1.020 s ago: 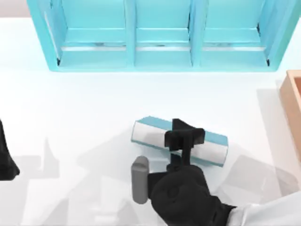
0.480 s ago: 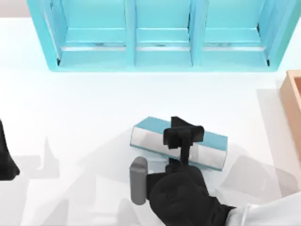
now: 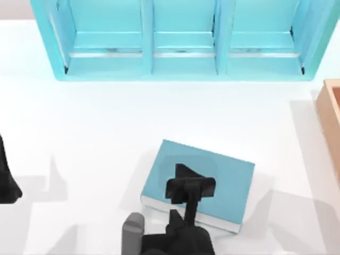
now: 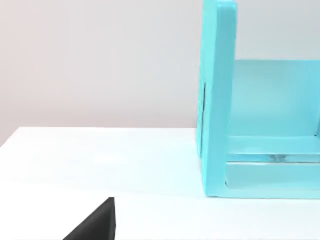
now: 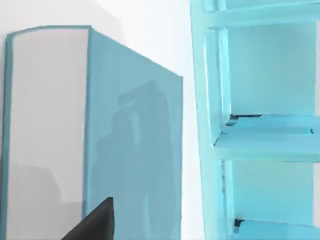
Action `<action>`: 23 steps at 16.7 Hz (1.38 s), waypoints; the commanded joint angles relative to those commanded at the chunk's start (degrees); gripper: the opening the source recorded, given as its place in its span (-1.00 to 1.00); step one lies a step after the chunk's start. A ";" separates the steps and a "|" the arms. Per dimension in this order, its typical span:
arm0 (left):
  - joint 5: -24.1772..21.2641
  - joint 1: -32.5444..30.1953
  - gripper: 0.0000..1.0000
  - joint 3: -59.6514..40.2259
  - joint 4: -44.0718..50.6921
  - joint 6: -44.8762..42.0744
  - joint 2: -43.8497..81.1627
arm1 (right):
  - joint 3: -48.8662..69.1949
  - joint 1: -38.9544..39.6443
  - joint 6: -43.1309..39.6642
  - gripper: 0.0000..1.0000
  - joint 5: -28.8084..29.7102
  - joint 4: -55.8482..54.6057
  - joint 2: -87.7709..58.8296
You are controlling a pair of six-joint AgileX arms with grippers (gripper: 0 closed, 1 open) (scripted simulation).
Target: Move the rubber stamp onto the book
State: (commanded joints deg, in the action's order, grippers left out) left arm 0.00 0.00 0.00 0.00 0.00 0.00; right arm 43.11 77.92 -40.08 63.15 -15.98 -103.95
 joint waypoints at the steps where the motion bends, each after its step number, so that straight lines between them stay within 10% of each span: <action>1: 0.00 0.00 1.00 0.00 0.00 0.00 0.00 | 0.60 2.00 4.78 1.00 1.89 5.50 0.06; 10: 0.00 0.00 1.00 0.00 0.00 0.00 0.00 | 3.14 16.40 35.83 1.00 11.70 43.40 1.18; 23: 0.00 0.00 1.00 0.00 0.00 0.00 0.00 | 9.63 8.18 36.03 1.00 3.63 47.21 0.23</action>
State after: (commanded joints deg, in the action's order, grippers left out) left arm 0.00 0.00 0.00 0.00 0.00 0.00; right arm 52.74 86.09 -4.05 66.78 31.23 -103.71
